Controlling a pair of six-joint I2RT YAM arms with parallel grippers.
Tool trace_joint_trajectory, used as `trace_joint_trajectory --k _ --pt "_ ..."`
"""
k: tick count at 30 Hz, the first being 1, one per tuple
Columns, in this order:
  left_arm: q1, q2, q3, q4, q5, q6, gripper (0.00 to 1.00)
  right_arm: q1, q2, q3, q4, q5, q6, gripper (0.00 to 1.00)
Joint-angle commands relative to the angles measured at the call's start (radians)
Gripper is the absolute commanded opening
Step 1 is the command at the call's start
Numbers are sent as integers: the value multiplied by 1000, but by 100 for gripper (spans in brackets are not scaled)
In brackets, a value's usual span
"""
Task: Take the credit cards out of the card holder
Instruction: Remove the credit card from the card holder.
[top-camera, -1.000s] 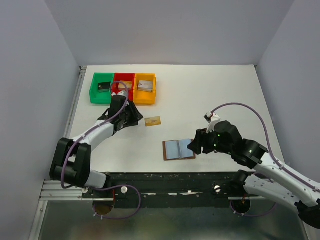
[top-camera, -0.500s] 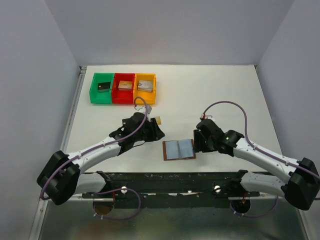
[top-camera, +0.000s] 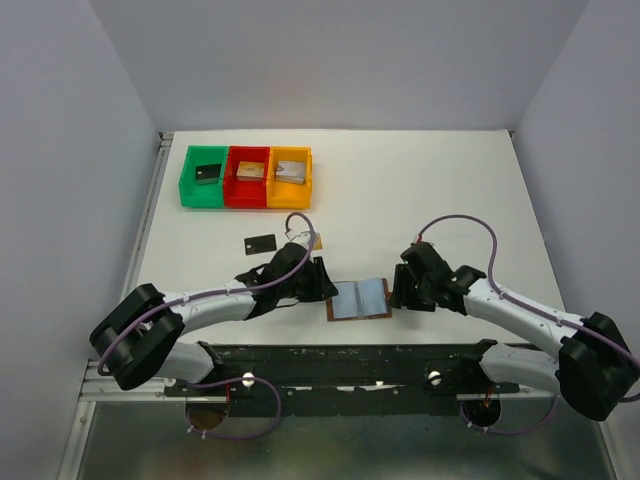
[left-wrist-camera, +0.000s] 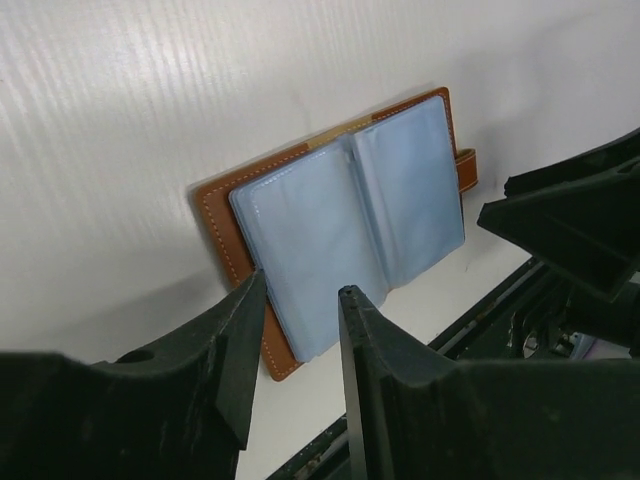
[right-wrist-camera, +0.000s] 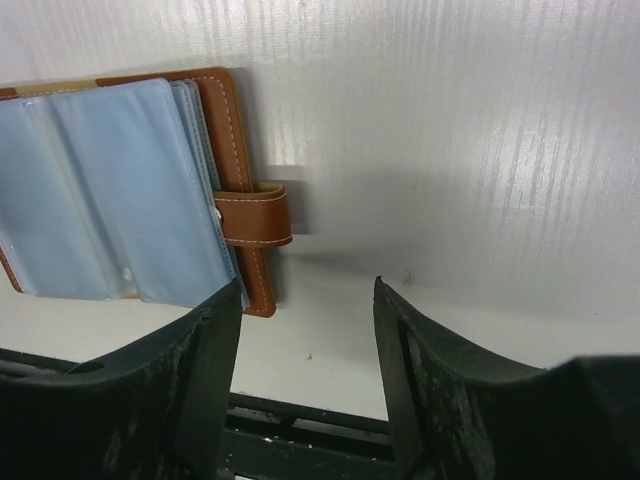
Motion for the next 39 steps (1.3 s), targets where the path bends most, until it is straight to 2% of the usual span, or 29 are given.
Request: trace_joint_trajectory --k 1,10,14,19,29,34,39 --pt "-27 28 45 60 36 8 43 -12 36 -4 12 8 15 63" --pt "-70 163 157 69 94 42 40 -12 108 25 29 27 2 62" --pt "-75 242 165 84 122 42 35 -12 104 36 30 50 3 62" --pt "-80 310 139 104 131 37 25 -15 111 39 41 90 22 62" --pt "-81 342 62 121 108 51 6 -33 140 42 87 113 54 62" --pt "-81 358 24 152 102 51 1 -63 120 42 93 132 55 62" --pt "-83 375 -3 180 110 47 0 -99 96 35 107 129 51 62"
